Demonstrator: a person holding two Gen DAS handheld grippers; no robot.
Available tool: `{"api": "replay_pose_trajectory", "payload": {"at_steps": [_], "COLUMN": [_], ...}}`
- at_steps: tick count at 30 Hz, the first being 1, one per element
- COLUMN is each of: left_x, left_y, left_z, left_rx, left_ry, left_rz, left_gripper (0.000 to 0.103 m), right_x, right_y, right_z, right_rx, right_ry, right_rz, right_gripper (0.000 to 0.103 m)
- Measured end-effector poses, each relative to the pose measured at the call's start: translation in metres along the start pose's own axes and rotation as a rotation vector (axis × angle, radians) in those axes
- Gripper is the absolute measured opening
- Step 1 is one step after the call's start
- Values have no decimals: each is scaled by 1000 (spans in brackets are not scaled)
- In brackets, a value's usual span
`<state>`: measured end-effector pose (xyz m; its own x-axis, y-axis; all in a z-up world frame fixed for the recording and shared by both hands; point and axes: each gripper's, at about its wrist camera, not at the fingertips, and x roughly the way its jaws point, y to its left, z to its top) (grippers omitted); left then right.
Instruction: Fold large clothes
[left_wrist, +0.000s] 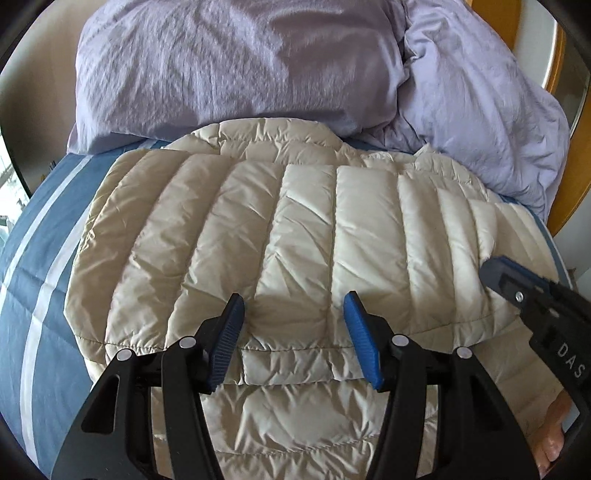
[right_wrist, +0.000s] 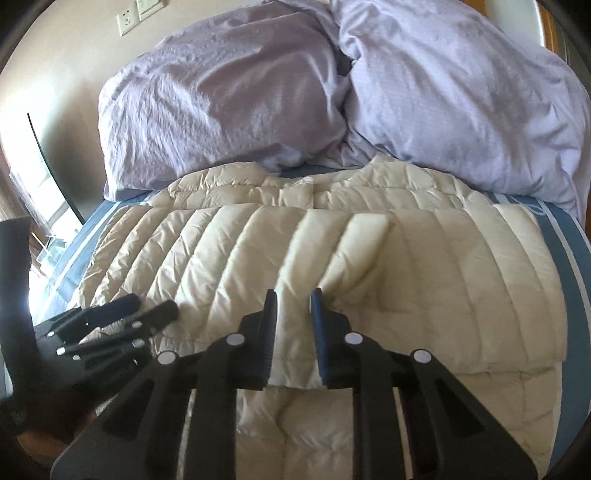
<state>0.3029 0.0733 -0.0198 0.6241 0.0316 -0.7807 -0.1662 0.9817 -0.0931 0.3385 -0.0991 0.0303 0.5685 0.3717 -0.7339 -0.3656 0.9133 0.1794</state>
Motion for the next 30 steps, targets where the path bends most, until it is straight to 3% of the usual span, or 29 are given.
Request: {"api": "replay_pose_trajectory", "payload": {"at_steps": [9,12,20,23,26,27,28,30], "left_x": [3,4,14,11,-1,-5,-12,-24], "left_y": [-5,-6,-8,-7,-3,-2,1,6], "left_z": [-4,-5,-9,-9,-9,-10,-12,-17], "left_rx": [50,53,57,49,38,36,35,38], "left_ry": [-10,-14,-17,-14,-10,-13,-17,-22], "left_rz": [5,-5,-12,-20,-39,-43,-43,-49], "left_gripper": [58,58,60,60,61,65,68,69], "right_x": [37,42,52,51,46,41,35,15], "right_y": [-23,-30,-33,-38,-49,-52,-53,-52], "right_z": [-17,-21,-27,-25,-23,-22,-21,-20], "right_rx": [38,50,55,79,135,157,168,160], "right_ry": [64,79,87,90,106,110,108,63], "right_rz": [-107,-117,-135,-105,-11,31,52,39], "right_gripper": [12,7,7,8,19,38,63,75]}}
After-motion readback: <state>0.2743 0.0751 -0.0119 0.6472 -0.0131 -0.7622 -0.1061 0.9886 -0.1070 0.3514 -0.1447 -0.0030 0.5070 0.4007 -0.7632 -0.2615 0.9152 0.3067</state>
